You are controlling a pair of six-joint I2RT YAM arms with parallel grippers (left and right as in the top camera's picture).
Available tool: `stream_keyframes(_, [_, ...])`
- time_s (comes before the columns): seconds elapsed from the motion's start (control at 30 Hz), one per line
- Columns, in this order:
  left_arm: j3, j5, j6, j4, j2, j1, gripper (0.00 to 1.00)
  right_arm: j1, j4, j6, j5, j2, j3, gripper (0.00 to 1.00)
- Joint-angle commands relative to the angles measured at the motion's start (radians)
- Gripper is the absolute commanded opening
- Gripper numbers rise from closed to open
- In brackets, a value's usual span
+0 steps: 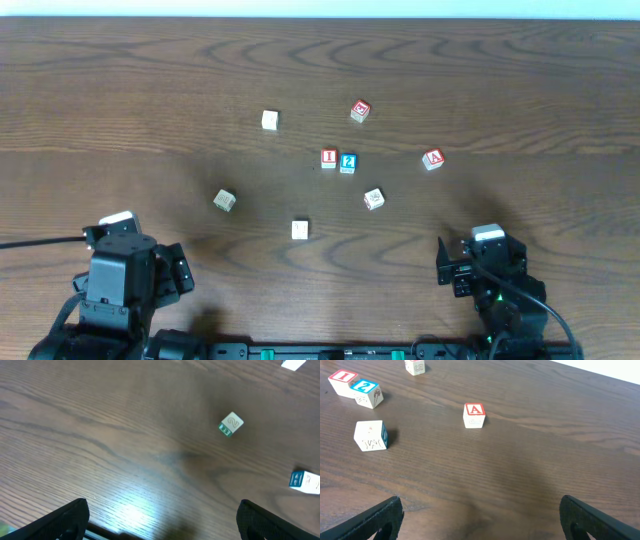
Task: Spell out Ai2
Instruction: 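Raise the right arm and move the right gripper over the A block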
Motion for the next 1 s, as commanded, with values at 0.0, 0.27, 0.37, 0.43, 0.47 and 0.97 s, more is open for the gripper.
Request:
stream_keyframes(0.0, [-0.003, 0.007, -0.004, 0.004, -0.004, 0.004, 0.95, -0.014, 0.002, -0.011, -0.007, -0.006, -0.003, 0.99])
stream_keyframes(0.27, [-0.003, 0.007, -0.004, 0.004, -0.004, 0.004, 0.96, -0.014, 0.002, -0.011, -0.007, -0.006, -0.003, 0.99])
stream_keyframes(0.37, [-0.003, 0.007, -0.004, 0.004, -0.004, 0.004, 0.95, -0.014, 0.002, -0.011, -0.007, -0.006, -0.003, 0.99])
stream_keyframes(0.43, [-0.003, 0.007, -0.004, 0.004, -0.004, 0.004, 0.95, -0.014, 0.002, -0.011, -0.007, -0.006, -0.003, 0.99])
stream_keyframes(0.47, [-0.003, 0.007, -0.004, 0.004, -0.004, 0.004, 0.95, -0.014, 0.003, -0.011, -0.008, -0.006, -0.003, 0.99])
stream_keyframes(0.97, [-0.003, 0.007, -0.004, 0.004, -0.004, 0.004, 0.95, -0.015, 0.384, 0.518, -0.414, -0.006, -0.003, 0.99])
